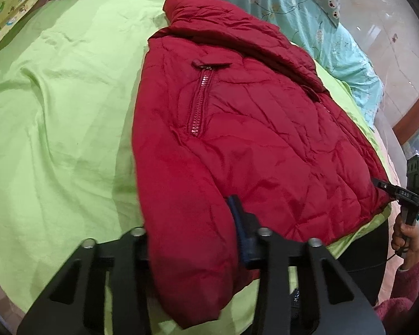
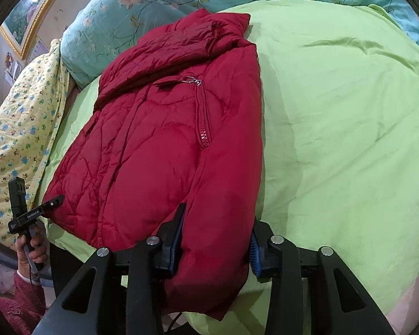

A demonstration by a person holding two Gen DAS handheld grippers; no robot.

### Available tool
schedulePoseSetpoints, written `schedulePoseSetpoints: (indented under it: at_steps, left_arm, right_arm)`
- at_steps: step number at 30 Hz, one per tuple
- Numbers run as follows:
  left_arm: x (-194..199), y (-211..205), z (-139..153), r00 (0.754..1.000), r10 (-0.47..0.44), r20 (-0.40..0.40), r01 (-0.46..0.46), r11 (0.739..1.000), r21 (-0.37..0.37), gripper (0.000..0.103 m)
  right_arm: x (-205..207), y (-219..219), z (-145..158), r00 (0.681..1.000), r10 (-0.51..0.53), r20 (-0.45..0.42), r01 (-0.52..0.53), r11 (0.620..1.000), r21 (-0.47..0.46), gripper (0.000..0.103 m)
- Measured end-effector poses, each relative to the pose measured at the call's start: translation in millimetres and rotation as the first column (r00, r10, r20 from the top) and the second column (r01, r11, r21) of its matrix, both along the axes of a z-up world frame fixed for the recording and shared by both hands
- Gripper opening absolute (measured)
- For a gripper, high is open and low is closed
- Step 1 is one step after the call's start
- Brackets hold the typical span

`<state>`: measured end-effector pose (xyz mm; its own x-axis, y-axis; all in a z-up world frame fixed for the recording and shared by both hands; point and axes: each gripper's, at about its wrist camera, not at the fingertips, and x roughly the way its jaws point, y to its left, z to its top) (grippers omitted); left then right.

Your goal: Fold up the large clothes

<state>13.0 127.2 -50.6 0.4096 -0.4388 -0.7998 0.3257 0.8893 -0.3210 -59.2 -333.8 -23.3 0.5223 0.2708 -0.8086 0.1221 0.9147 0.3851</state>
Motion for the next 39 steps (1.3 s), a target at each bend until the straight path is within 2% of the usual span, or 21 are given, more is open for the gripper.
schedulePoseSetpoints:
  at_steps: [3, 6, 20, 29, 39]
  left_arm:
    - [-2, 2, 5, 1.000, 0.007, 0.005, -0.007, 1.000, -0.018, 0.025]
    - [-3, 8, 12, 1.000, 0.015, 0.014, -0.015, 0.999, -0.045, 0.022]
    - [4, 16, 48, 0.998, -0.008, 0.059, 0.015, 0.992, -0.125, 0.020]
    - [32, 9, 91, 0.991, 0.013, 0.136, 0.012, 0.983, -0.184, 0.020]
    - [78, -9, 125, 0.979, 0.012, 0.205, 0.028, 0.981, -0.191, 0.020]
  right_arm:
    - [-3, -1, 4, 1.000, 0.011, 0.021, -0.012, 0.999, 0.049, 0.025]
    - [-6, -4, 7, 0.999, 0.017, 0.038, -0.021, 0.996, 0.092, 0.024]
    - [8, -20, 38, 0.991, 0.039, 0.128, -0.068, 0.970, 0.232, 0.022]
    - [43, -25, 66, 0.974, 0.008, 0.226, -0.070, 0.961, 0.266, 0.022]
    - [85, -37, 95, 0.954, -0.035, 0.296, -0.051, 0.960, 0.277, 0.022]
